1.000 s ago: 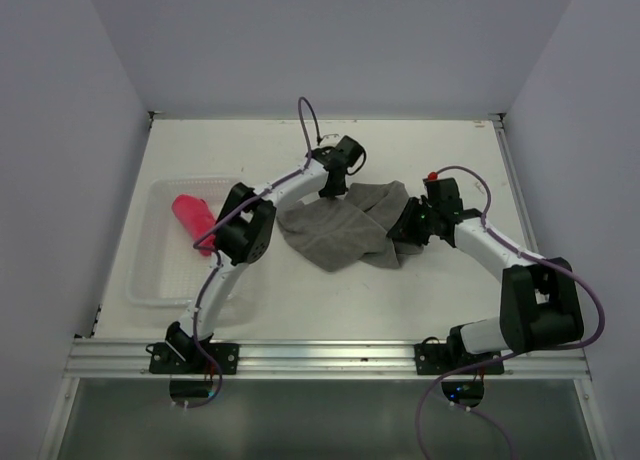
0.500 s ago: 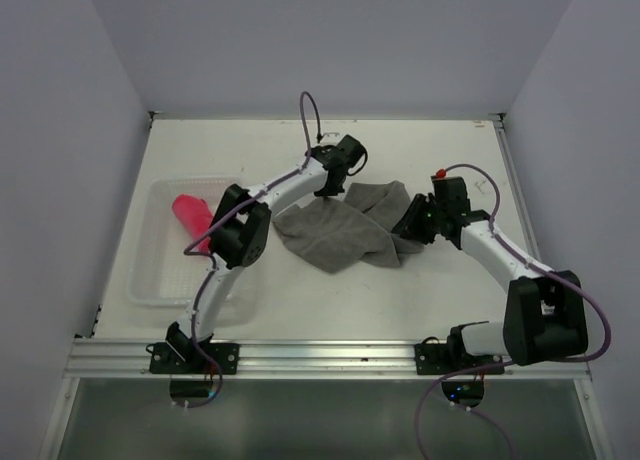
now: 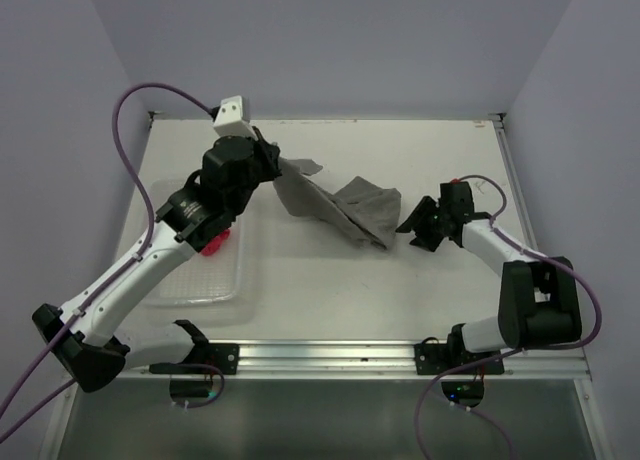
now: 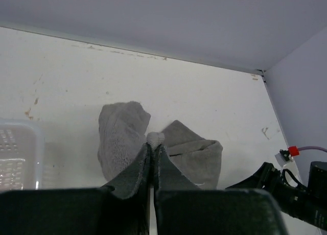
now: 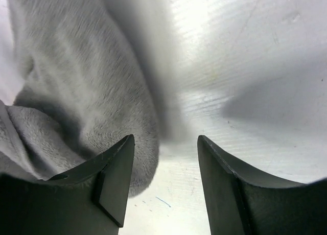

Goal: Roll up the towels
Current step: Flatten the towel

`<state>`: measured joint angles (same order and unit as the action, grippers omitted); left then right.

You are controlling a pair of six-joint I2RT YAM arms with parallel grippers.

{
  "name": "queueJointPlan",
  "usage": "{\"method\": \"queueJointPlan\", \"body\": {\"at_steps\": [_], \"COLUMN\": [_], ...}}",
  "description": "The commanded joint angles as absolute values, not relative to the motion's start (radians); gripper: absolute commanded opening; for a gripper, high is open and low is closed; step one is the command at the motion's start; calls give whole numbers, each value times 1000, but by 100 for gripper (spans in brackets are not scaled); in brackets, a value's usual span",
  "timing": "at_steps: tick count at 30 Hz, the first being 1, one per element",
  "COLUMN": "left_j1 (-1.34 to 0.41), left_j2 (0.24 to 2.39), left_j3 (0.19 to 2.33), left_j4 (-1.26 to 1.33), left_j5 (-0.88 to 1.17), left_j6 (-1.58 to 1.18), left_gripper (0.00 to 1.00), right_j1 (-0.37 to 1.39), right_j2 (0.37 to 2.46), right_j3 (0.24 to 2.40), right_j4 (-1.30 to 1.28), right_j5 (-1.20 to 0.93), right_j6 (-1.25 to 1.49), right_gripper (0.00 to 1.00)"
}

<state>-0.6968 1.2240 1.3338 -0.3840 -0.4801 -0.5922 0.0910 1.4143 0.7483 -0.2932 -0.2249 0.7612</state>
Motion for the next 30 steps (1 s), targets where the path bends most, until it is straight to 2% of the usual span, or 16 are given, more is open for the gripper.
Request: {"method": "queueJointPlan", "body": {"at_steps": [1, 6, 12, 15, 18, 21, 22, 23, 30], "left_j1": [-699, -698, -699, -698, -699, -698, -698, -698, -698], "left_j2": [1256, 1215, 1187, 1177, 1158, 1138, 1134, 1129, 1071], "left_j3": [1235, 1192, 1190, 1192, 1204, 1215, 1221, 1223, 1226], "left_j4": [-353, -350, -328, -327, -337, -339, -342, -342, -319], "left_j5": [-427, -445, -442, -436, -442, -457, -465, -469, -528], "left_j6": [-558, -560, -538, -531, -523, -512, -505, -500, -453], "left_gripper": [0, 0, 0, 0, 0, 0, 0, 0, 0], "right_j1": [90, 97, 228, 293, 319, 319, 319, 319, 230], "right_j2": [1439, 1468, 1489, 1549, 1618, 1673, 1677, 1674, 1402], "right_j3": [724, 710, 712, 736, 739, 738, 752, 759, 882], "right_j4": [-203, -147, -78, -84, -84, -66, -72, -93, -397], "right_j5": [-271, -293, -213, -178, -160, -182, -183, -184, -112], "right_j6": [851, 913, 957, 971, 992, 1005, 1006, 1005, 974], "right_gripper": [57, 62, 68, 67, 59, 28, 7, 0, 0]}}
